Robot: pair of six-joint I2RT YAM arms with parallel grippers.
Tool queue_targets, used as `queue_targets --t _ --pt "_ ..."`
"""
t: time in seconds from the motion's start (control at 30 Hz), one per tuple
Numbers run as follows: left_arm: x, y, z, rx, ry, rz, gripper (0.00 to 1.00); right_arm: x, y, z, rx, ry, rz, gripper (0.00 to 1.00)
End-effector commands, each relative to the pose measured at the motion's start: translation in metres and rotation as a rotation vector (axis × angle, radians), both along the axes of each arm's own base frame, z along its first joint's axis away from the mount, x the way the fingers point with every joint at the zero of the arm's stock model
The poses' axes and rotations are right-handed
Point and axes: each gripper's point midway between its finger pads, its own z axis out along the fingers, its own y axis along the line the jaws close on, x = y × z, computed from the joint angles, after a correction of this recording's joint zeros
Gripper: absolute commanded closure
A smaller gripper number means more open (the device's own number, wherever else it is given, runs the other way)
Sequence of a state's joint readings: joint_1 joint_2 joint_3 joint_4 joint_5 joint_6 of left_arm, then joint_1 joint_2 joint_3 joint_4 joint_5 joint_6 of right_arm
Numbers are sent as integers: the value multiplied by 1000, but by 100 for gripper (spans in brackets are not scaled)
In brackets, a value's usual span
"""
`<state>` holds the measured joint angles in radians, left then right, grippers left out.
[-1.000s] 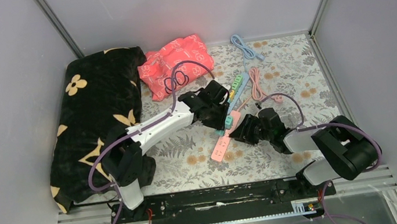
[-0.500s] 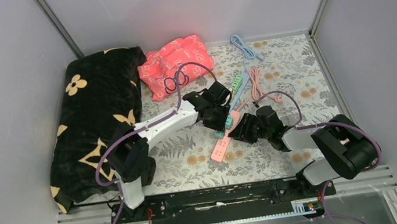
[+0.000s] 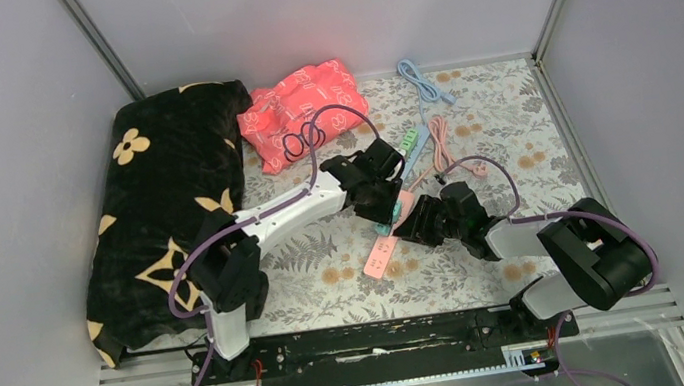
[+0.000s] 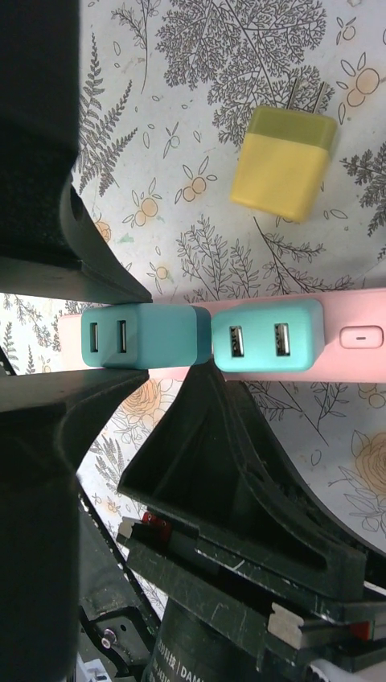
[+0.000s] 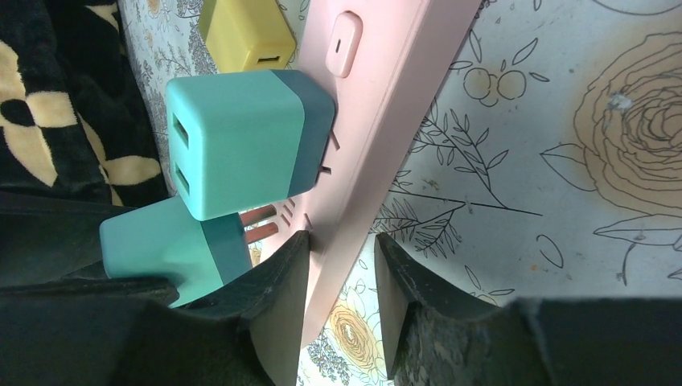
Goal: Insert the plug
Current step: Insert the plug into the socket.
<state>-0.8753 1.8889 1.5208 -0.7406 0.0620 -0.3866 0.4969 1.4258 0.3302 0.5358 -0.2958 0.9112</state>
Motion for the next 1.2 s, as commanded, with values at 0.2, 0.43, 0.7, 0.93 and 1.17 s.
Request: queue_targets --t 0.2,0.43,0.7,0.93,1.17 --pt "2 -2 -3 30 -16 -4 100 -2 -3 -4 -48 -3 8 59" --pt "6 -1 -5 56 -27 8 100 -2 -2 -3 -44 -5 9 58" --pt "5 -1 -10 71 -20 7 100 -3 -2 -2 -40 -3 12 58" --pt "1 -3 -21 103 -12 3 100 -2 -2 -2 -42 -3 12 58" --pt "2 0 -36 151 -13 19 100 -1 -1 -2 -42 -4 15 58"
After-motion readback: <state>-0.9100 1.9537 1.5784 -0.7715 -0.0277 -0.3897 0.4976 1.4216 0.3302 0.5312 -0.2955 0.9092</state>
